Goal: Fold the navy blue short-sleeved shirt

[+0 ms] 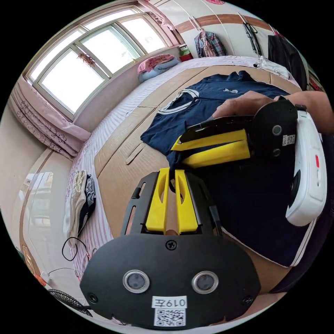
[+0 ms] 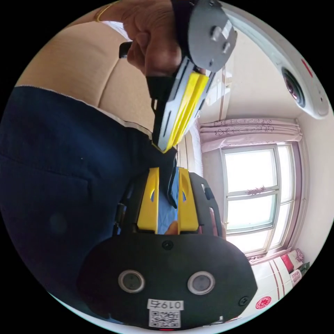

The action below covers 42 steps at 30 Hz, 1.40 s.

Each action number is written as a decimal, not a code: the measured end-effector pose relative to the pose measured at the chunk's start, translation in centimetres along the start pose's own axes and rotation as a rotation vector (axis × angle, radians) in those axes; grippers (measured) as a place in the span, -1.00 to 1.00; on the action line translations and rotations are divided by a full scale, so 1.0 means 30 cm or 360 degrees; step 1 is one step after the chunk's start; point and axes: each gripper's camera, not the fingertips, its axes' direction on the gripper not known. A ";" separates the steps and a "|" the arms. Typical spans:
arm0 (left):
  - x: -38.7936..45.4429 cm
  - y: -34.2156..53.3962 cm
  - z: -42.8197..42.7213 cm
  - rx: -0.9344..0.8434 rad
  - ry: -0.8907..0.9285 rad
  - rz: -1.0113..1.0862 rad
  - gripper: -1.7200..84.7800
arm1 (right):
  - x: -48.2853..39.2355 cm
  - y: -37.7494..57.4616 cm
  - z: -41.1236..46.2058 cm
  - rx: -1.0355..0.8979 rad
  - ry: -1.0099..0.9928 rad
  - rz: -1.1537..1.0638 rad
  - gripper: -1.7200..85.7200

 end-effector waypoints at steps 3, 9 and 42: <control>0.070 -0.007 -0.011 -0.0030 -0.0072 0.0061 -0.94 | 0.040 0.011 0.006 -0.0042 -0.0003 -0.0004 -0.80; 0.184 -0.017 -0.051 -0.0031 -0.0241 0.0157 -0.94 | 0.043 0.032 0.008 -0.0079 0.0171 -0.0116 -0.95; 0.266 0.006 -0.129 0.0032 0.0008 0.0159 -0.94 | 0.366 0.479 -0.117 0.0017 0.0284 -0.0505 -0.96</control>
